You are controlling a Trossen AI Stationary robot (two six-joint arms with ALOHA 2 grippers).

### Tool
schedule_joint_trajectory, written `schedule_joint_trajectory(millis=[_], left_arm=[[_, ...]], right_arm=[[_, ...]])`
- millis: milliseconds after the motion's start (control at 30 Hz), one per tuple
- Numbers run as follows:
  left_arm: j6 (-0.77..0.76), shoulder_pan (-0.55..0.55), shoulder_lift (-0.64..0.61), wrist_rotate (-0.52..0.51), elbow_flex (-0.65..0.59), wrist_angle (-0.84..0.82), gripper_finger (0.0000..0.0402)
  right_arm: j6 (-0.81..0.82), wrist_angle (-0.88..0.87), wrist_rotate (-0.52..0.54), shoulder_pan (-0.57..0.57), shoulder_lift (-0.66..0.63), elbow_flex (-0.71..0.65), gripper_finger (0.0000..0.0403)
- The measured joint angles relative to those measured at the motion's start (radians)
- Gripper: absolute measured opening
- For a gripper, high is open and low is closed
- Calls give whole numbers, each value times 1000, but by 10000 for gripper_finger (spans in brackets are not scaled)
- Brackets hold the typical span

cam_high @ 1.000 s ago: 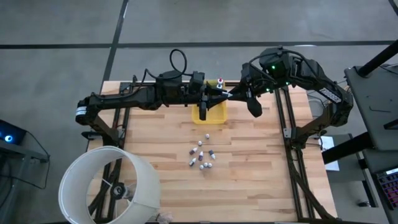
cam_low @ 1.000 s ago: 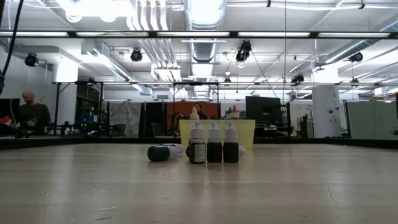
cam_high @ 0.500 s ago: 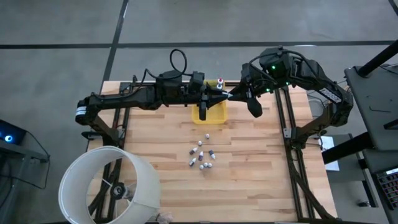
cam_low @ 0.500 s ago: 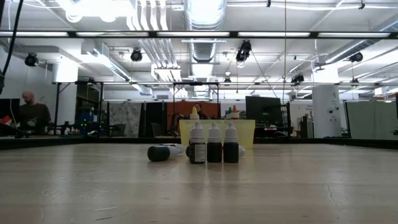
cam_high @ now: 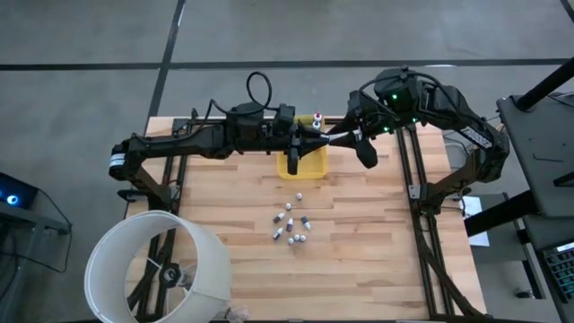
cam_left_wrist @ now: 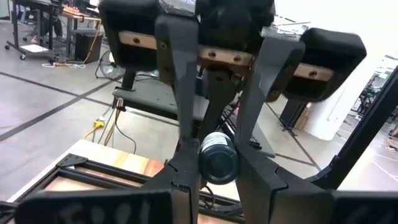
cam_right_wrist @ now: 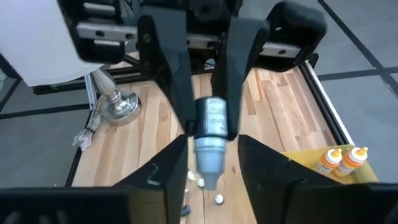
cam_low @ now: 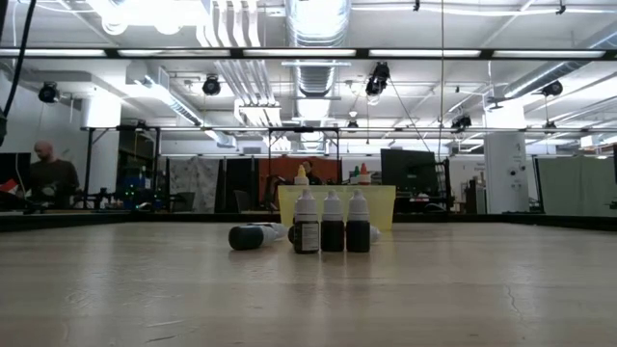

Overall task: Pick & Place food coloring
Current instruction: Put the top small black food coloring bottle into the yellow bin

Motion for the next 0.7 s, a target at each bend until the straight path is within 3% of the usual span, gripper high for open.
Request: schedule_joint_trajectory(millis=[300, 700], left_arm=[[-18, 3, -1, 0, 0, -9, 58], [-261, 46, -5, 25, 26, 144, 58]], right_arm=[[-45, -5, -1, 0, -19, 68, 185], [-203, -7, 3, 2, -31, 135, 177]])
